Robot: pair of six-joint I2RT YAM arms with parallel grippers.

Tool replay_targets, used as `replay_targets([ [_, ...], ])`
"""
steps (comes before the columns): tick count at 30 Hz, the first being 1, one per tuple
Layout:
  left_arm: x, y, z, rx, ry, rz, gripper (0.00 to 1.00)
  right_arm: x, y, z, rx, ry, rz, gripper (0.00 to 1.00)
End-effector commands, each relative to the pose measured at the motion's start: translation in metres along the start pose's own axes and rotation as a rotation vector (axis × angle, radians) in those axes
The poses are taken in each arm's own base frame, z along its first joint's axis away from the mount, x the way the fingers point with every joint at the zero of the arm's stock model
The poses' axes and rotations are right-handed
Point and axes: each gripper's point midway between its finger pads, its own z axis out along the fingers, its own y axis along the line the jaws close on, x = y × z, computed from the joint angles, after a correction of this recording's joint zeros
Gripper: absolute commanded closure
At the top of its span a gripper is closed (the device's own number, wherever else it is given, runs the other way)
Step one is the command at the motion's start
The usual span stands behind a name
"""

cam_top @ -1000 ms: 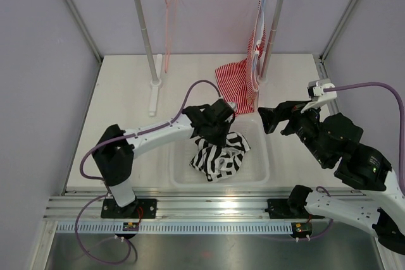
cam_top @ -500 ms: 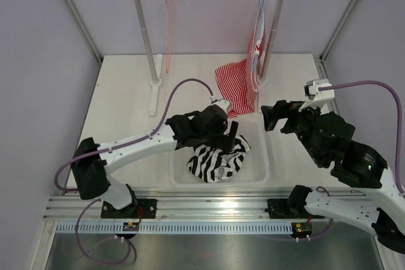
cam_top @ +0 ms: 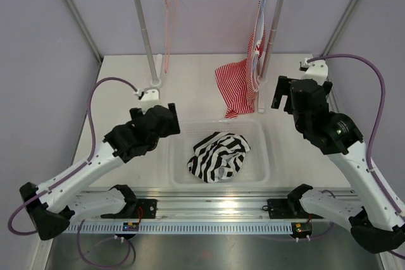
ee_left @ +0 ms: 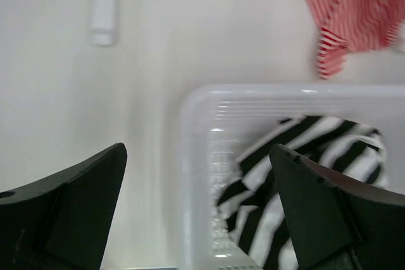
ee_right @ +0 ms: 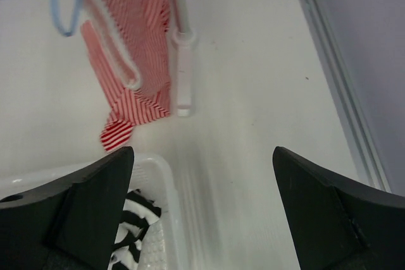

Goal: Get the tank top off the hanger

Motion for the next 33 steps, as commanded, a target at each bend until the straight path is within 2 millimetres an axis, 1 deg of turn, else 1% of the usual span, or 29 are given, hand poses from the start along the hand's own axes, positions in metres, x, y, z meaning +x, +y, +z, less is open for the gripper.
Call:
replay_targets([
  [1, 0.003, 0.066, 0.004, -0.184, -0.049, -0.052, 0.01, 0.014, -0.018, 0.011, 0.003, 0.076, 0.052, 0.0],
  [2, -0.002, 0.084, 0.001, -0.216, -0.065, -0.097, 0.01, 0.016, -0.023, 0.012, 0.02, 0.082, 0.054, 0.01],
  [4, -0.002, 0.102, -0.003, -0.251, -0.057, -0.095, 0.01, 0.023, -0.026, 0.009, 0.021, 0.109, 0.029, 0.01],
  [6, -0.01, 0.115, -0.015, -0.284, -0.093, -0.114, 0.01, 0.028, -0.026, 0.002, -0.005, 0.129, 0.012, 0.01],
  [8, -0.016, 0.123, -0.027, -0.301, -0.101, -0.106, 0.01, 0.026, -0.036, -0.012, -0.009, 0.101, 0.024, 0.0],
  [9, -0.02, 0.132, -0.036, -0.327, -0.13, -0.106, 0.01, 0.026, -0.04, -0.018, -0.009, 0.089, 0.031, 0.01],
  [10, -0.019, 0.139, -0.042, -0.348, -0.126, -0.08, 0.01, 0.023, -0.048, -0.03, -0.012, 0.058, 0.048, 0.0],
  [12, -0.026, 0.145, -0.053, -0.347, -0.156, -0.071, 0.01, 0.021, -0.052, -0.041, -0.035, 0.037, 0.055, 0.01],
  [13, -0.028, 0.15, -0.061, -0.339, -0.176, -0.063, 0.01, 0.022, -0.057, -0.05, -0.045, 0.025, 0.062, 0.01],
  [15, -0.03, 0.152, -0.067, -0.325, -0.19, -0.061, 0.01, 0.026, -0.058, -0.057, -0.066, 0.035, 0.059, 0.0],
  [17, -0.033, 0.155, -0.075, -0.3, -0.224, -0.067, 0.01, 0.036, -0.059, -0.063, -0.087, 0.056, 0.049, 0.0],
  [18, -0.028, 0.157, -0.073, -0.304, -0.227, -0.062, 0.01, 0.04, -0.06, -0.066, -0.092, 0.062, 0.052, 0.01],
  [20, -0.027, 0.16, -0.075, -0.288, -0.267, -0.08, 0.01, 0.049, -0.062, -0.066, -0.088, 0.083, 0.04, 0.01],
  [21, -0.021, 0.16, -0.072, -0.283, -0.263, -0.076, 0.01, 0.052, -0.064, -0.066, -0.078, 0.087, 0.037, 0.0],
  [24, -0.025, 0.16, -0.077, -0.251, -0.3, -0.102, 0.01, 0.063, -0.074, -0.064, -0.037, 0.095, 0.016, 0.01],
  [28, -0.03, 0.158, -0.078, -0.234, -0.328, -0.09, 0.01, 0.057, -0.078, -0.066, -0.032, 0.037, 0.041, 0.01],
  [33, -0.028, 0.157, -0.074, -0.235, -0.309, -0.072, 0.01, 0.049, -0.08, -0.065, -0.015, 0.007, 0.047, 0.0],
])
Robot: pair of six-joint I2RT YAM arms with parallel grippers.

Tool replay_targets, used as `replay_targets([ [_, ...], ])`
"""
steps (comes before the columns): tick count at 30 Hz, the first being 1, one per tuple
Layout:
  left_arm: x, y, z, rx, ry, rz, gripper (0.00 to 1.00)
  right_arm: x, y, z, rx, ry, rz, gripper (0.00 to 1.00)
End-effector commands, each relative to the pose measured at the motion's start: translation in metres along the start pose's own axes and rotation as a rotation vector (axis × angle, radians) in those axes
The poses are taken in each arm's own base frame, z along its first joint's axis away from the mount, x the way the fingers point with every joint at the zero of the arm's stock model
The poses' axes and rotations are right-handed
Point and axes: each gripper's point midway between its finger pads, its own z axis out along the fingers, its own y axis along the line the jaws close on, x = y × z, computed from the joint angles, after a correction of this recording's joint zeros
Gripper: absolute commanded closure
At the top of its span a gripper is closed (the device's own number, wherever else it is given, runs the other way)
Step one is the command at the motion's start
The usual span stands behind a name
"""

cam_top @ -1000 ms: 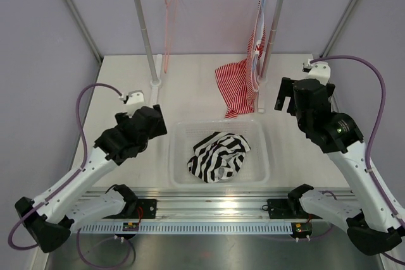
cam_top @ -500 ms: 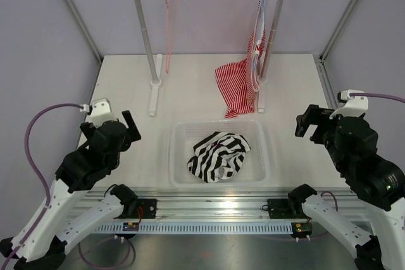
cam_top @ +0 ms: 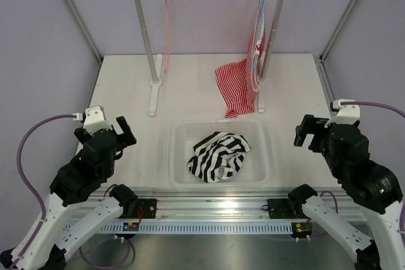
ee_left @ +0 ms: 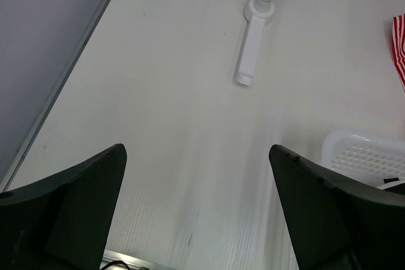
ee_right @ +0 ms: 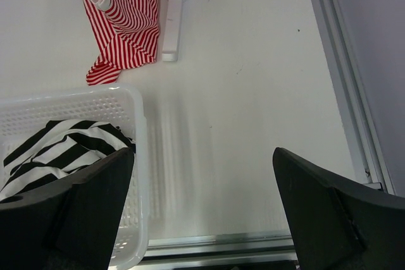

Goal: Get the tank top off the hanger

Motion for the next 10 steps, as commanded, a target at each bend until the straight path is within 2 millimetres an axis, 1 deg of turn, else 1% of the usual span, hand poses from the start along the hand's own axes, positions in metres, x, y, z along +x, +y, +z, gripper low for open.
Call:
replay_targets([
  [1, -0.0089, -0.0045, 0.0041, 0.002, -0.032, -0.001, 0.01, -0.0166, -0.004, 0.001, 0.032, -0.057, 0.01, 0.01],
  [4, -0.011, -0.0046, 0.0053, -0.001, -0.036, -0.005, 0.01, -0.0155, -0.0003, 0.0051, 0.027, -0.048, 0.016, 0.0],
  [5, -0.0121, -0.0017, 0.0063, -0.016, -0.038, -0.016, 0.01, -0.0156, -0.0001, 0.0062, 0.03, -0.048, 0.017, 0.01],
  [10, -0.0126, -0.0055, 0.0099, 0.011, -0.039, -0.021, 0.01, -0.0154, 0.0003, 0.0101, 0.042, -0.046, 0.023, 0.0],
])
